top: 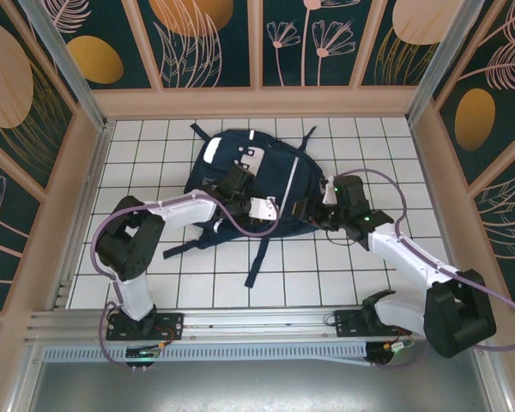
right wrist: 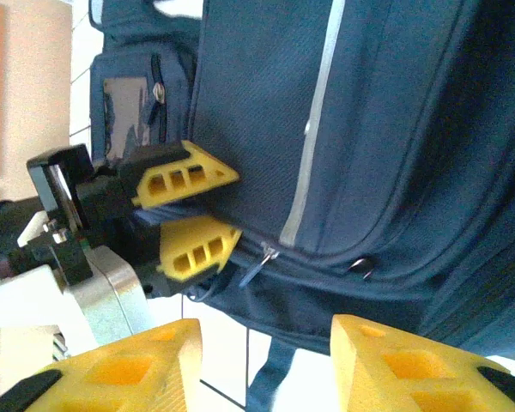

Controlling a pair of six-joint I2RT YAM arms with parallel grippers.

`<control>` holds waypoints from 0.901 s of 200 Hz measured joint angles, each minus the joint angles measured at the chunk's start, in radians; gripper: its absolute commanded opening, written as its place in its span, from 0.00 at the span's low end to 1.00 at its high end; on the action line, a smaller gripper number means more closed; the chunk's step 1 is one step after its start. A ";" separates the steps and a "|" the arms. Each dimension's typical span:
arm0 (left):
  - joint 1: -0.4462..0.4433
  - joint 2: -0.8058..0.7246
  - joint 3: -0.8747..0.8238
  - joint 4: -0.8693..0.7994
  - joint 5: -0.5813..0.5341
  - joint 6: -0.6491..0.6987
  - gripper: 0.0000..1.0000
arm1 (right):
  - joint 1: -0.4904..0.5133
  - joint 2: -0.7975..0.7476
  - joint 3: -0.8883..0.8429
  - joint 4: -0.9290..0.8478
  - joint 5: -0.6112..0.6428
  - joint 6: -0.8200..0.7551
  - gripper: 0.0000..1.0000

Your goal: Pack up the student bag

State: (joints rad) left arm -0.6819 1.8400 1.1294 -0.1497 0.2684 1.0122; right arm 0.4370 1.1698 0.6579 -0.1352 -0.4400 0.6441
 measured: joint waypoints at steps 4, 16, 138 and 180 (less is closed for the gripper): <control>0.000 0.003 0.005 -0.002 0.011 -0.007 0.05 | 0.010 0.004 0.000 0.000 0.006 0.004 0.42; 0.000 0.006 0.015 -0.011 0.030 -0.021 0.00 | 0.046 0.021 0.000 0.000 0.028 0.021 0.42; 0.053 0.006 0.102 -0.116 0.244 -0.230 0.00 | 0.358 0.278 0.113 0.047 0.492 0.024 0.41; 0.072 0.004 0.101 -0.116 0.282 -0.224 0.00 | 0.371 0.290 0.113 0.045 0.604 -0.037 0.44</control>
State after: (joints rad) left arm -0.6102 1.8442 1.2308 -0.2653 0.5499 0.7887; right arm 0.8082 1.4593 0.7708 -0.0906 0.1638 0.6067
